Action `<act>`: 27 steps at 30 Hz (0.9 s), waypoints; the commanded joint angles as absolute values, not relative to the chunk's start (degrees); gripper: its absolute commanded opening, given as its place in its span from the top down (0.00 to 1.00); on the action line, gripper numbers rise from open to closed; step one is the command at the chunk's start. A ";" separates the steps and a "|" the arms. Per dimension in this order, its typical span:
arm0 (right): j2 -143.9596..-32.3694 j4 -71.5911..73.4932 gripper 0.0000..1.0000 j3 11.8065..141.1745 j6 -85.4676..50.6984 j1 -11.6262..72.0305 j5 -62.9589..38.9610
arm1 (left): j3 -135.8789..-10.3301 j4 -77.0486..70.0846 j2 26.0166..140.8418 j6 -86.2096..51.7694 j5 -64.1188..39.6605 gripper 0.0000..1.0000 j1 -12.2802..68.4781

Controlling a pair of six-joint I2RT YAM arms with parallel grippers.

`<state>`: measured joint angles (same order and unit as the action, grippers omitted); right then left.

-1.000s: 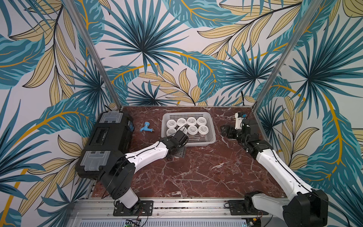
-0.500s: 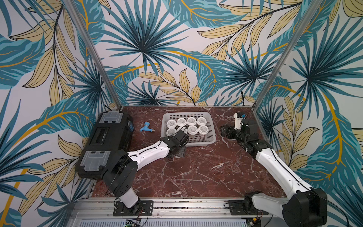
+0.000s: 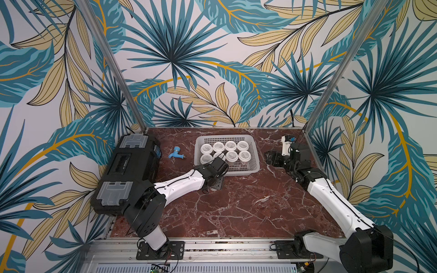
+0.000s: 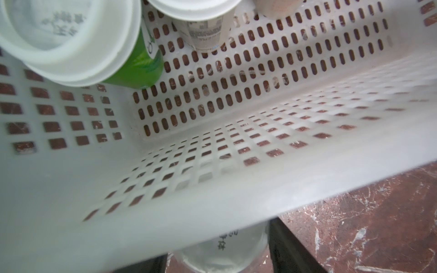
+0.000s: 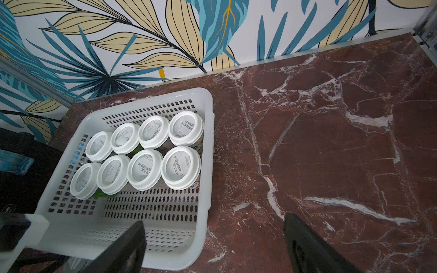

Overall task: Put the yogurt in the basket
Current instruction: Pick up the yogurt from the center of the board.

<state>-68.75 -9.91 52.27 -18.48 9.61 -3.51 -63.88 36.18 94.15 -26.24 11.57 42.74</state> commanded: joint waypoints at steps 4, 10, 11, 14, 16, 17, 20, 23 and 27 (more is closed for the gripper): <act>-69.17 -8.61 0.07 51.34 -18.83 9.23 -4.30 | -67.24 40.22 92.37 -25.70 12.93 0.34 44.58; -69.35 -8.53 0.07 51.37 -18.86 9.14 -4.55 | -67.67 42.33 90.85 -25.81 12.01 0.34 45.57; -69.42 -8.53 0.07 51.33 -18.88 9.14 -4.52 | -67.93 42.76 90.72 -25.78 11.82 0.34 45.78; -69.38 -8.47 0.07 51.37 -18.83 9.14 -4.66 | -69.21 44.12 90.28 -25.71 11.26 0.34 46.55; -69.43 -8.44 0.07 51.33 -18.90 9.14 -4.76 | -70.35 45.26 90.31 -25.66 10.99 0.34 47.12; -69.48 -8.44 0.07 51.39 -18.90 9.14 -4.83 | -71.05 45.89 90.30 -25.55 11.09 0.34 47.41; -69.52 -8.35 0.07 51.35 -18.88 9.12 -4.83 | -72.82 47.21 90.16 -25.51 10.91 0.34 48.08; -69.59 -8.35 0.07 51.33 -18.83 9.06 -5.00 | -74.58 47.46 89.78 -25.45 10.54 0.34 48.63; -69.61 -8.35 0.07 51.33 -18.81 9.05 -5.10 | -77.86 47.64 90.10 -24.99 10.86 0.34 49.39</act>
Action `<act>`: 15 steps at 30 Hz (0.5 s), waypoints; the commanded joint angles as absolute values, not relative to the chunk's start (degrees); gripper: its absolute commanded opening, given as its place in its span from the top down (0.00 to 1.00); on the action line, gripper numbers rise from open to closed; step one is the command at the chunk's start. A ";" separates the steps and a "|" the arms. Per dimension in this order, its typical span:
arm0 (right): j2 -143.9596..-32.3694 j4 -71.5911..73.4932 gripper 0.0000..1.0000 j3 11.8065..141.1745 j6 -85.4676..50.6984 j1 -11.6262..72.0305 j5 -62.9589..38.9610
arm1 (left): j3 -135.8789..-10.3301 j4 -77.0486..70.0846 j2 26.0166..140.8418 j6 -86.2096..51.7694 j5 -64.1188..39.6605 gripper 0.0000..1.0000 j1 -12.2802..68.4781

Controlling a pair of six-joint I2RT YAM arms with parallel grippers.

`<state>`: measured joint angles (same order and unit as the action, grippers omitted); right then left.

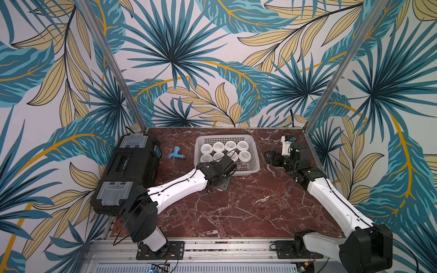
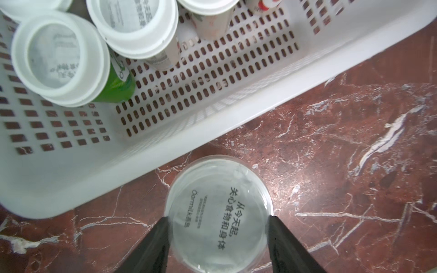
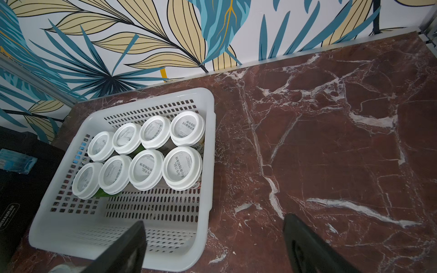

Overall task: Put the yogurt in the basket
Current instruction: Pick up the yogurt from the center of the board.

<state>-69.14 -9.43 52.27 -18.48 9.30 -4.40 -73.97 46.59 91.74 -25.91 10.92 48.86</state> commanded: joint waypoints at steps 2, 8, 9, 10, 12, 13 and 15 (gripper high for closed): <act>-69.57 -8.35 0.07 51.29 -18.80 9.01 -5.07 | -79.58 47.72 90.48 -24.62 10.79 0.34 49.54; -69.72 -8.35 0.08 51.32 -18.80 9.05 -5.17 | -85.18 49.45 91.45 -22.87 12.17 0.34 49.57; -69.78 -8.36 0.08 51.33 -18.80 9.06 -5.19 | -86.01 49.61 91.73 -22.54 12.45 0.34 49.57; -69.78 -8.35 0.08 51.33 -18.73 9.05 -5.27 | -87.10 49.75 92.03 -22.21 12.88 0.34 49.52; -69.79 -8.35 0.08 51.35 -18.77 9.03 -5.23 | -88.89 49.51 92.86 -21.52 13.51 0.34 49.57; -69.75 -8.36 0.08 51.37 -18.80 9.05 -5.21 | -89.83 49.25 93.45 -21.13 13.92 0.34 49.57; -69.71 -8.35 0.08 51.27 -18.65 8.97 -5.22 | -91.76 48.80 94.59 -20.37 14.93 0.34 49.42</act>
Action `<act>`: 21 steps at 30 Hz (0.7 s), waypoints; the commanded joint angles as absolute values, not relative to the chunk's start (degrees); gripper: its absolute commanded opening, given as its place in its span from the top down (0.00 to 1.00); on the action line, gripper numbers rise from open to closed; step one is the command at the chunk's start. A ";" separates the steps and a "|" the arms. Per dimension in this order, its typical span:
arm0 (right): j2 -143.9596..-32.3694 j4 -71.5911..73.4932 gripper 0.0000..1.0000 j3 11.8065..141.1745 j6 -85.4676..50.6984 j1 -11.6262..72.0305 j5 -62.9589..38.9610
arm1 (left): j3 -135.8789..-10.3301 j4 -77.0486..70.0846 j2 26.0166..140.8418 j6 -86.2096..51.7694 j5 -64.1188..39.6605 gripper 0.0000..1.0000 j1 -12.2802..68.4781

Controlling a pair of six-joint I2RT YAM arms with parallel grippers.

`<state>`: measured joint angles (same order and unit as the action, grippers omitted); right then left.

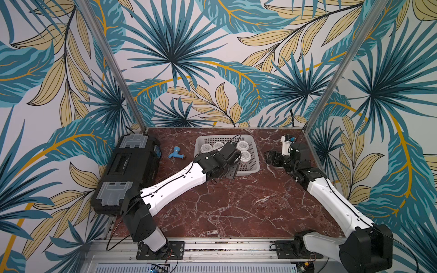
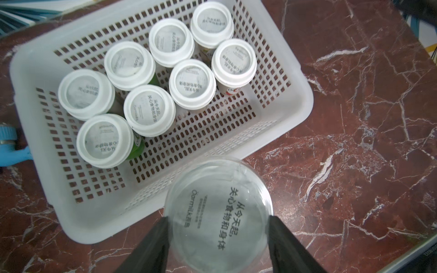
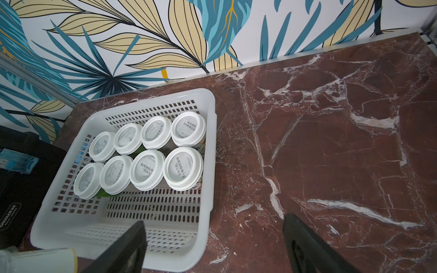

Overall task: Put the yogurt in the basket
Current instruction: Pick up the yogurt from the center of the board, then place the yogurt in the basket.

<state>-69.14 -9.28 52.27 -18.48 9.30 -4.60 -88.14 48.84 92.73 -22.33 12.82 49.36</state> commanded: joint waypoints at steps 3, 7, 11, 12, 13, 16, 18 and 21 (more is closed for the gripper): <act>-69.86 -8.44 0.08 51.24 -18.59 8.98 -5.19 | -94.26 47.66 96.18 -19.22 16.17 0.34 49.09; -70.14 -8.53 0.08 51.33 -18.55 8.88 -5.20 | -96.06 45.82 97.83 -18.25 15.31 0.34 47.95; -70.13 -8.53 0.08 51.31 -18.52 8.77 -5.25 | -97.81 45.83 99.85 -17.27 14.90 0.34 46.83; -70.22 -8.53 0.08 51.33 -18.39 8.70 -5.24 | -97.98 45.73 100.30 -17.19 14.73 0.34 46.55; -70.38 -8.53 0.08 51.33 -18.29 8.64 -5.11 | -98.23 45.62 100.81 -16.97 14.51 0.34 46.26; -70.73 -8.61 0.08 51.42 -18.01 8.40 -5.18 | -99.28 45.57 102.74 -16.50 13.86 0.34 44.92; -70.92 -8.70 0.08 51.55 -17.84 8.11 -5.27 | -100.60 45.58 104.18 -15.95 13.49 0.34 44.16; -70.84 -8.70 0.08 51.43 -17.83 7.83 -5.64 | -102.94 46.40 106.50 -15.14 13.33 0.34 43.37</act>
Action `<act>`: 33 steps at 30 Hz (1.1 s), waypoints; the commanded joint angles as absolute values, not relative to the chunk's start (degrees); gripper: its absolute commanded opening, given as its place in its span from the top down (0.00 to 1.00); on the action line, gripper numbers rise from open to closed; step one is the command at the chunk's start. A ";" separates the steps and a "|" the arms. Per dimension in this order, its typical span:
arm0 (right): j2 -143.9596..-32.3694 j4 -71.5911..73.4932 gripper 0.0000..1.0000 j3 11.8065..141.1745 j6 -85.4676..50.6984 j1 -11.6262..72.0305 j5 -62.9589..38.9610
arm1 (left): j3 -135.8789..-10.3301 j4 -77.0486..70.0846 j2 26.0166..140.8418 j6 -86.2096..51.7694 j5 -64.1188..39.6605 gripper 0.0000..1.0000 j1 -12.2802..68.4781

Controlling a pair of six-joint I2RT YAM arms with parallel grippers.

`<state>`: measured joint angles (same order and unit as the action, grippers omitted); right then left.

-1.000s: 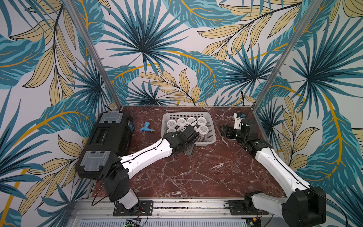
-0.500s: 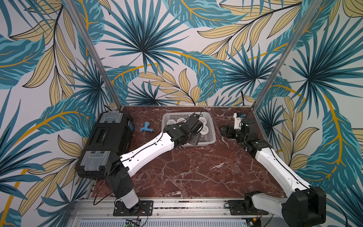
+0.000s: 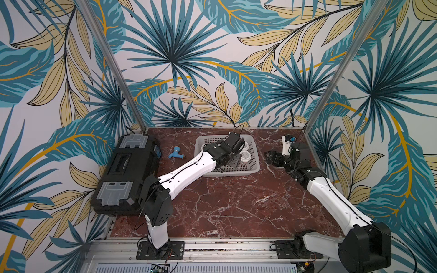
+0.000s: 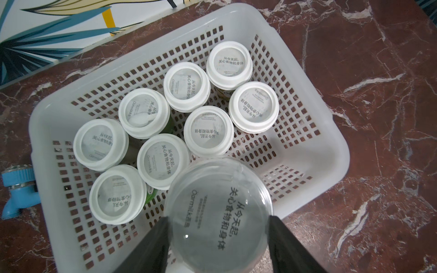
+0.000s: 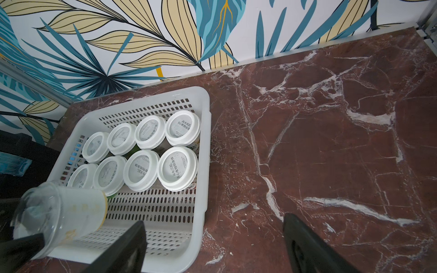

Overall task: Put the yogurt in the basket
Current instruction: Place the yogurt in the basket.

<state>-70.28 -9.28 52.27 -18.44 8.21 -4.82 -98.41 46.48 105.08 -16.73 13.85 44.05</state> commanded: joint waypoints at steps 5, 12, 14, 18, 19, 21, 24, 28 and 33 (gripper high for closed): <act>-70.92 -8.63 0.08 51.42 -17.93 7.65 -6.22 | -105.25 47.96 109.54 -14.19 13.03 0.34 42.81; -71.17 -8.53 0.08 51.44 -17.95 7.65 -6.60 | -103.76 48.28 110.98 -14.69 11.22 0.34 42.63; -71.17 -8.53 0.08 51.44 -17.98 7.65 -6.68 | -103.45 48.79 111.40 -15.08 10.58 0.34 42.54; -71.37 -8.44 0.08 51.46 -17.95 7.59 -6.90 | -101.83 48.52 111.45 -15.31 10.16 0.34 42.63; -71.36 -8.44 0.08 51.42 -17.94 7.59 -6.94 | -101.53 48.60 111.44 -15.33 10.31 0.34 42.57; -71.43 -8.44 0.08 51.50 -17.99 7.59 -6.98 | -100.97 48.82 111.43 -15.47 10.40 0.34 42.56; -71.67 -8.35 0.08 51.57 -18.07 7.56 -7.29 | -100.27 49.22 111.28 -15.70 10.51 0.34 42.61; -72.06 -8.17 0.08 51.68 -18.19 7.56 -7.72 | -98.67 49.11 111.09 -16.12 10.29 0.34 42.57; -72.29 -8.17 0.08 51.77 -18.13 7.56 -8.00 | -96.64 48.50 110.53 -16.50 9.96 0.34 42.60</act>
<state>-71.72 -9.23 52.27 -18.44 7.79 -7.18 -98.83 48.75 111.33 -15.90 10.44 42.78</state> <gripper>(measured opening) 0.921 0.664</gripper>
